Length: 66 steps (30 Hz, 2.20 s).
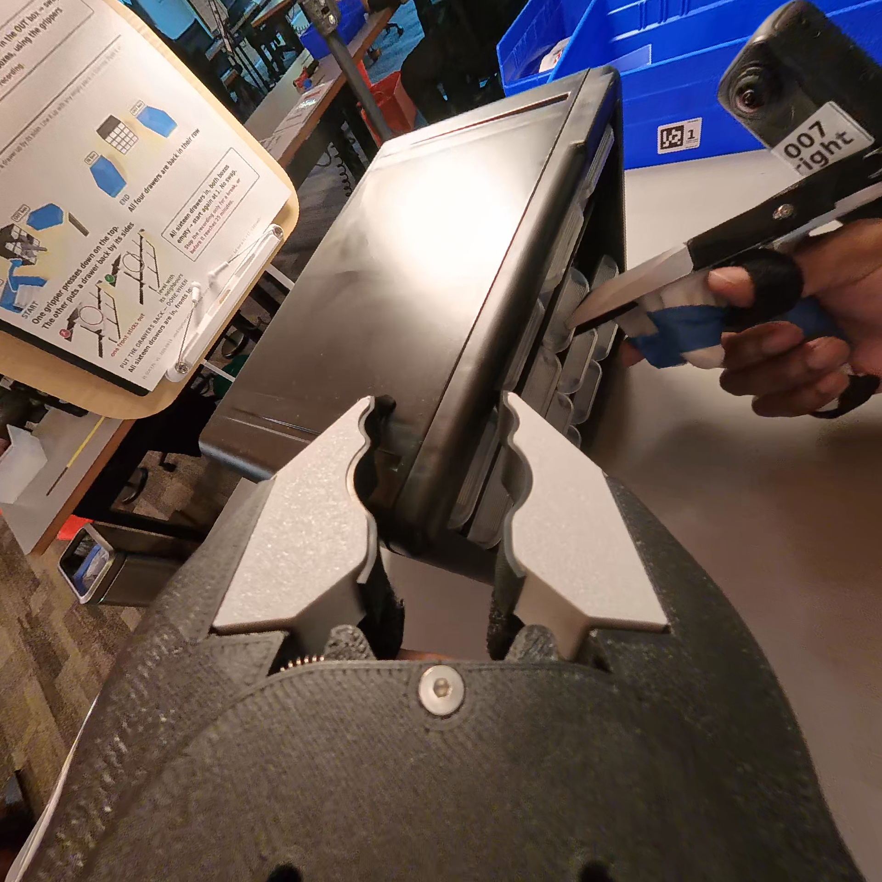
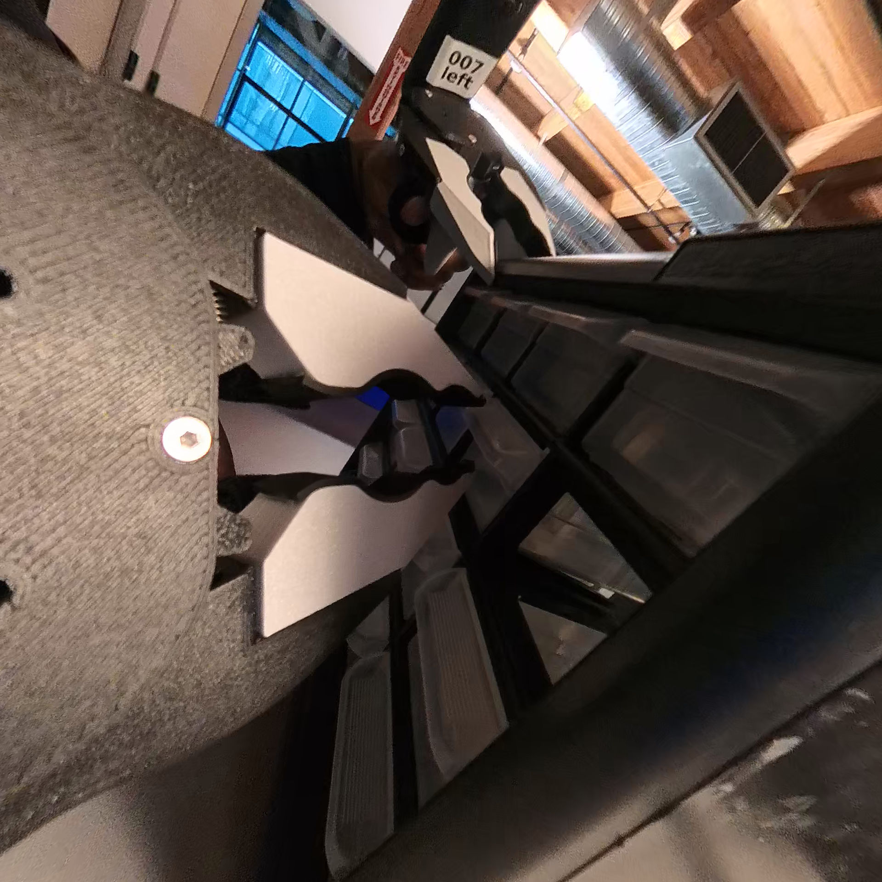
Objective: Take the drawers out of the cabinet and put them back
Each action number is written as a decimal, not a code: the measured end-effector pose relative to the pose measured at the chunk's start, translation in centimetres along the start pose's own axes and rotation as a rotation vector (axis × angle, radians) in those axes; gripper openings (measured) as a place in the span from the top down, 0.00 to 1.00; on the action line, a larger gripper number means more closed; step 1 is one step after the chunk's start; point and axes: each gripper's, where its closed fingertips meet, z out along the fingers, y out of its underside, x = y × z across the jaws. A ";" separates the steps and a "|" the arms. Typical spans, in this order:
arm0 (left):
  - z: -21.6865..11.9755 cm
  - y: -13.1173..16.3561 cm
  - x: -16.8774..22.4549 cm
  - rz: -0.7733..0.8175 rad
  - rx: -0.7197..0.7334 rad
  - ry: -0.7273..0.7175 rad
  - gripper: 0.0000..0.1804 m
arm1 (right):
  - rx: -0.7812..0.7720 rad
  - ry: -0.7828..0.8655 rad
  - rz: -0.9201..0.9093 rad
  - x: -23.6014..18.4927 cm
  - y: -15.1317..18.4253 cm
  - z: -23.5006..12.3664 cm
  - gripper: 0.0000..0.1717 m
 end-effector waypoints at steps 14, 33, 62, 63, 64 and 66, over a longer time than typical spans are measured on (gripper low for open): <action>0.1 0.0 0.0 -0.021 -0.005 0.000 0.72 | 0.120 -0.140 0.149 -3.2 1.8 -4.1 0.95; 0.2 -0.1 0.0 -0.028 -0.005 -0.004 0.72 | 0.143 -0.239 0.214 -7.2 5.0 -9.3 0.97; 0.4 -0.1 0.0 -0.028 -0.005 -0.014 0.71 | -0.553 0.061 0.024 -3.4 17.4 -18.6 0.73; 0.4 -0.1 0.0 -0.029 -0.005 -0.014 0.71 | -0.573 0.032 -0.021 -4.0 17.3 -18.9 0.74; 0.4 -0.1 0.0 -0.030 -0.004 -0.014 0.71 | -0.593 0.002 -0.072 -4.6 17.2 -19.0 0.74; 0.4 -0.1 0.0 -0.030 -0.004 -0.015 0.71 | -0.657 0.003 -0.196 -4.6 17.1 -19.5 0.75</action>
